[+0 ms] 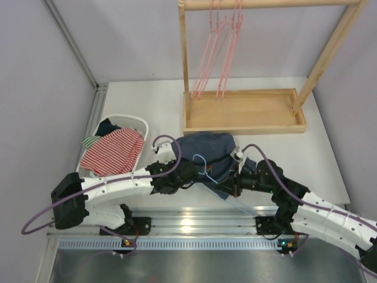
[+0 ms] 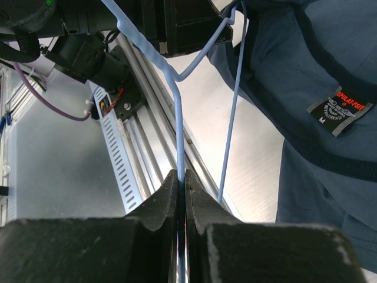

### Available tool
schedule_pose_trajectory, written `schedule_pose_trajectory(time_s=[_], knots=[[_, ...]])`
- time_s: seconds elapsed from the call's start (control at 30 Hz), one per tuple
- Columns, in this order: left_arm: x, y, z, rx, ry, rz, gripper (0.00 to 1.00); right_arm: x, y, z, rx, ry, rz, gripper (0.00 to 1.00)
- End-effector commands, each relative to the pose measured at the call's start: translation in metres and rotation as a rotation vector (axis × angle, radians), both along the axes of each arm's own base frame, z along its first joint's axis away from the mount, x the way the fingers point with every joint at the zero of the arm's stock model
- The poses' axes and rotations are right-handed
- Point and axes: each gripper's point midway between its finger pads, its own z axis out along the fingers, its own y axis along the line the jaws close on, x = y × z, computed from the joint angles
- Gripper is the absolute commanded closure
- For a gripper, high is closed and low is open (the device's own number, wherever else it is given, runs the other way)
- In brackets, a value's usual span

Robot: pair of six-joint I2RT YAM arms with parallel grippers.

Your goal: Place the tank top on the hanger

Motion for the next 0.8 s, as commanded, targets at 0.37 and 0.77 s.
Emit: schedule_pose_trajectory(time_s=[0.37, 0.77], knots=[[0.006, 0.011, -0.008, -0.008, -0.119, 0.082, 0.7, -0.004, 0.008, 0.02, 0.073, -0.042, 0.028, 1.0], [0.004, 0.008, 0.019, 0.038, -0.139, -0.024, 1.0, -0.006, 0.007, 0.017, 0.065, -0.031, 0.035, 1.0]])
